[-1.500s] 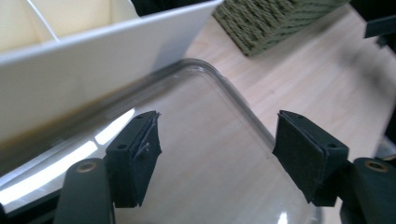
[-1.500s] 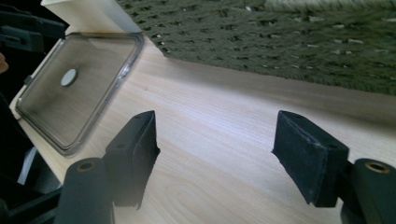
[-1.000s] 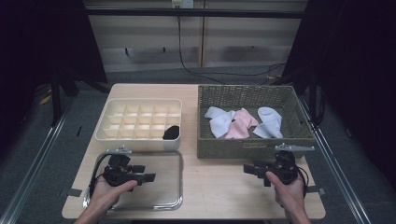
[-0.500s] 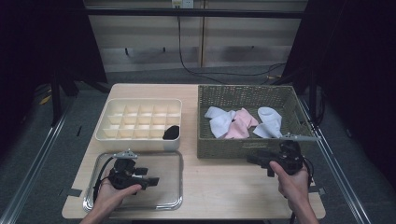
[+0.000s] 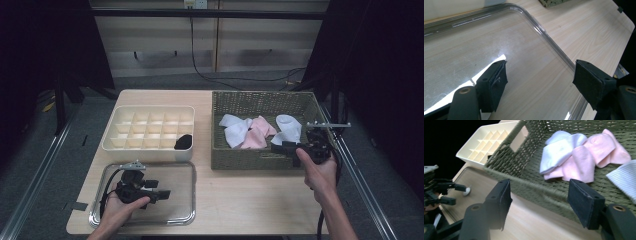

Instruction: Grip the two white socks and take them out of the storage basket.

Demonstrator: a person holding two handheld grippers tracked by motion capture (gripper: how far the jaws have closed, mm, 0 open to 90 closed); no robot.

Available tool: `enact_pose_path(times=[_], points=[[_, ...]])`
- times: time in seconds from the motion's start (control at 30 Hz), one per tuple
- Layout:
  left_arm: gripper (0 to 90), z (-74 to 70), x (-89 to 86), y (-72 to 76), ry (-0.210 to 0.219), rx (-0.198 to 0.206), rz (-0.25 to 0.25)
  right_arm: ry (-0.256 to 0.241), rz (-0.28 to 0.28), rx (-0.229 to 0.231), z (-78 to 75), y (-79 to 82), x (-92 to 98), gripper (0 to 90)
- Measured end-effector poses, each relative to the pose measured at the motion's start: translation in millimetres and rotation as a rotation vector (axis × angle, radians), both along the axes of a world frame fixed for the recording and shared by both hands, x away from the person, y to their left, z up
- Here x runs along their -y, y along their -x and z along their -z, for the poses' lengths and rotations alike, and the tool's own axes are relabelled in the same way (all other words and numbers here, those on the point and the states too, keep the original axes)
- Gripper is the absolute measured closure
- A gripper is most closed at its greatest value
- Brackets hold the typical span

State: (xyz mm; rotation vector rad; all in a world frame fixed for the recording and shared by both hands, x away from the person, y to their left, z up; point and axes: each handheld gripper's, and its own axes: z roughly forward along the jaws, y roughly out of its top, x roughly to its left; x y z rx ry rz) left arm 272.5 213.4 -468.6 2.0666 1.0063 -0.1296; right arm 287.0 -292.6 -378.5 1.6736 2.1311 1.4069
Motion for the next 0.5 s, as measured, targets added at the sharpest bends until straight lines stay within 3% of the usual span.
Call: enact_pose_path(times=[0.17, 0.2, 0.5], points=[[29.2, 2.9, 1.6, -0.4, -0.013, -0.015, 0.013, 0.013, 0.017, -0.018, 2.9, -14.5, 3.9, 37.1], [31.2, 4.6, 1.6, -0.8, -0.036, -0.014, 0.016, 0.019, 0.021, -0.031, 4.6, -21.2, 6.3, 37.7], [28.7, 4.8, 0.4, -0.9, -0.012, -0.023, 0.021, 0.044, 0.045, -0.048, 0.0, -50.2, 17.9, 39.7]])
